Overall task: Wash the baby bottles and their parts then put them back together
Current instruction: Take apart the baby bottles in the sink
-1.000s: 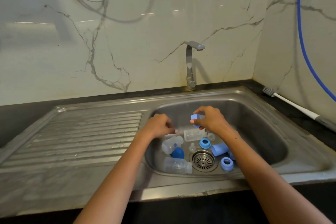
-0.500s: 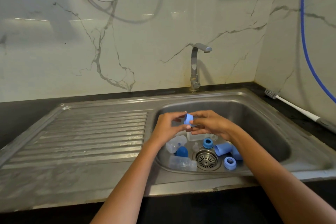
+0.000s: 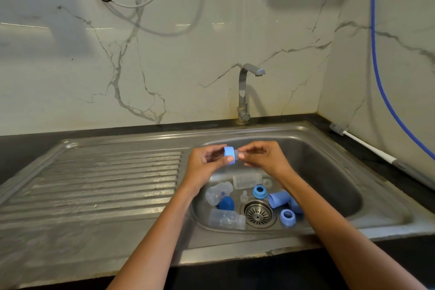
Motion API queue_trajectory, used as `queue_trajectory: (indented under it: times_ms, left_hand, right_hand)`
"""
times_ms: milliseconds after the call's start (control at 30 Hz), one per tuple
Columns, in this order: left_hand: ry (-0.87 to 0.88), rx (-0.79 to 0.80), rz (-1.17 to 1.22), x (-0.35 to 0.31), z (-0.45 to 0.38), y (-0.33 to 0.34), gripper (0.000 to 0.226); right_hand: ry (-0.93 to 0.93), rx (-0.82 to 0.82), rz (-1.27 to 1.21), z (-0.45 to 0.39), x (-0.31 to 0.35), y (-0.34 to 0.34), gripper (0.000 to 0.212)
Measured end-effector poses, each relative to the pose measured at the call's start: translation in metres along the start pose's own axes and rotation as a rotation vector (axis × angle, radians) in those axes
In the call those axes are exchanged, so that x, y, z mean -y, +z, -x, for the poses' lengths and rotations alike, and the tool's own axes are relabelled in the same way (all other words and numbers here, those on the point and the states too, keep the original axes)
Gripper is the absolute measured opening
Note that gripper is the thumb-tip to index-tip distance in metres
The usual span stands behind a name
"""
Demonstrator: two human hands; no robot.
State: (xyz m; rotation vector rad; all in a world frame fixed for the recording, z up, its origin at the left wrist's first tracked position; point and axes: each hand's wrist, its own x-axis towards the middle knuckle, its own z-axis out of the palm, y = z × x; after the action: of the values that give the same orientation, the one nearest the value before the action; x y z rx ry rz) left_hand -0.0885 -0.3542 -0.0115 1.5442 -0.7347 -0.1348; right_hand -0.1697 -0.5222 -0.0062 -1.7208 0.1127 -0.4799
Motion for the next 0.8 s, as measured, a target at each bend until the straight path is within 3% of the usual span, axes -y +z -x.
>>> queue_trajectory:
  times_ms: [200,267,367,433,633,800]
  left_hand:
    - [0.021,0.034,0.017,-0.003,0.003,0.003,0.038]
    - [0.018,0.045,0.068,-0.005,0.001,0.001,0.037]
    - [0.017,0.027,0.106,-0.006,0.002,0.001,0.039]
    - [0.02,0.009,0.104,-0.007,0.004,0.004,0.039]
    - [0.031,0.017,0.106,-0.009,0.002,0.005,0.035]
    - [0.008,0.016,0.137,-0.01,0.006,0.009,0.037]
  right_hand:
    - [0.154,-0.036,-0.334,0.007,-0.004,0.002,0.017]
    - [0.064,-0.05,-0.337,0.008,0.0,0.004,0.014]
    - [-0.137,-0.122,-0.137,0.011,0.005,0.011,0.013]
    - [-0.17,-0.18,-0.093,0.013,0.005,0.016,0.014]
    - [0.144,-0.155,-0.568,0.019,0.008,0.024,0.015]
    - [-0.116,-0.363,-0.165,0.02,0.009,0.033,0.012]
